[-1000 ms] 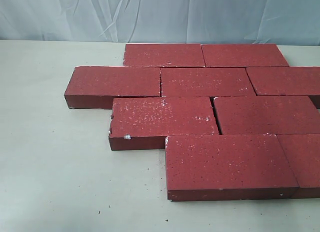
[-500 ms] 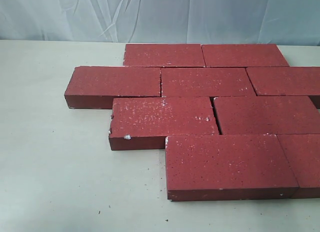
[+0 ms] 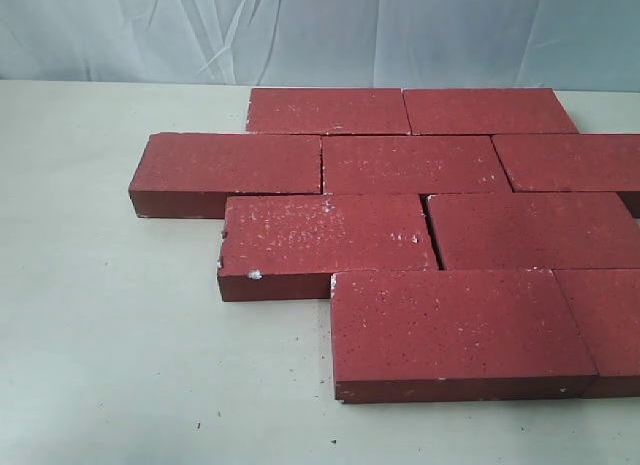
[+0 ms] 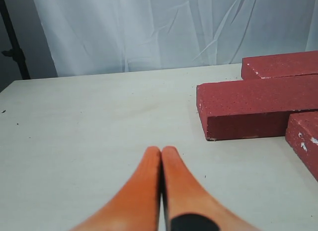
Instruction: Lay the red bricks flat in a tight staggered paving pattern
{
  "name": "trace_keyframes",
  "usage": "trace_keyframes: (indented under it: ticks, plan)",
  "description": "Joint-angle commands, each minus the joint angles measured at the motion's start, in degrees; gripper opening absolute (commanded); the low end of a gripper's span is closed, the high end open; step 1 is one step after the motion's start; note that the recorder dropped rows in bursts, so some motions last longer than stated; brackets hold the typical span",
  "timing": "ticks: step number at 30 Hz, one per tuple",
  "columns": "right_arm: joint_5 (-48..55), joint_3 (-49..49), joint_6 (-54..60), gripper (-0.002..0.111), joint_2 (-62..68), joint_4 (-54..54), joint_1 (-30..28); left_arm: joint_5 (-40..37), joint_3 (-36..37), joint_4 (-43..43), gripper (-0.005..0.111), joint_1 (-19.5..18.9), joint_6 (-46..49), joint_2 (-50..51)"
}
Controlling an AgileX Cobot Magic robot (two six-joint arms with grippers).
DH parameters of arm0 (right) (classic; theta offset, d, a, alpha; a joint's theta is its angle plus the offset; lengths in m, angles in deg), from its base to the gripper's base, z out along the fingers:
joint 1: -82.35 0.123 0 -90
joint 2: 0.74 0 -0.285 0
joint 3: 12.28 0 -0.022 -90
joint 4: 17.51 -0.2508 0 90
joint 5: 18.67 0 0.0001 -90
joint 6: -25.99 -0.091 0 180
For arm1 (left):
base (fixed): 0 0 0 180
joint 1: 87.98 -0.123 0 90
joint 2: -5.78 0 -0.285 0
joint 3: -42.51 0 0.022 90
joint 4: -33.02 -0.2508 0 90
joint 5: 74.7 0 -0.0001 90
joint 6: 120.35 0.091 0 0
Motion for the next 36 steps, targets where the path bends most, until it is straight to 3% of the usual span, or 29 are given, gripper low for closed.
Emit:
trace_keyframes:
  ticks: [1, 19, 36]
  plan:
    - [-2.27, 5.47, 0.39, -0.001, -4.20, 1.51, -0.34, 0.59, 0.29, -0.27, 0.000, 0.00, -0.49, -0.32]
    - [0.60, 25.00, 0.39, -0.001, -32.08, 1.77, -0.34, 0.59, 0.29, -0.27, 0.000, 0.00, -0.49, -0.32]
    - [7.95, 25.92, -2.73, -0.001, -38.49, 1.87, -0.34, 0.59, 0.29, -0.27, 0.000, 0.00, -0.49, -0.32]
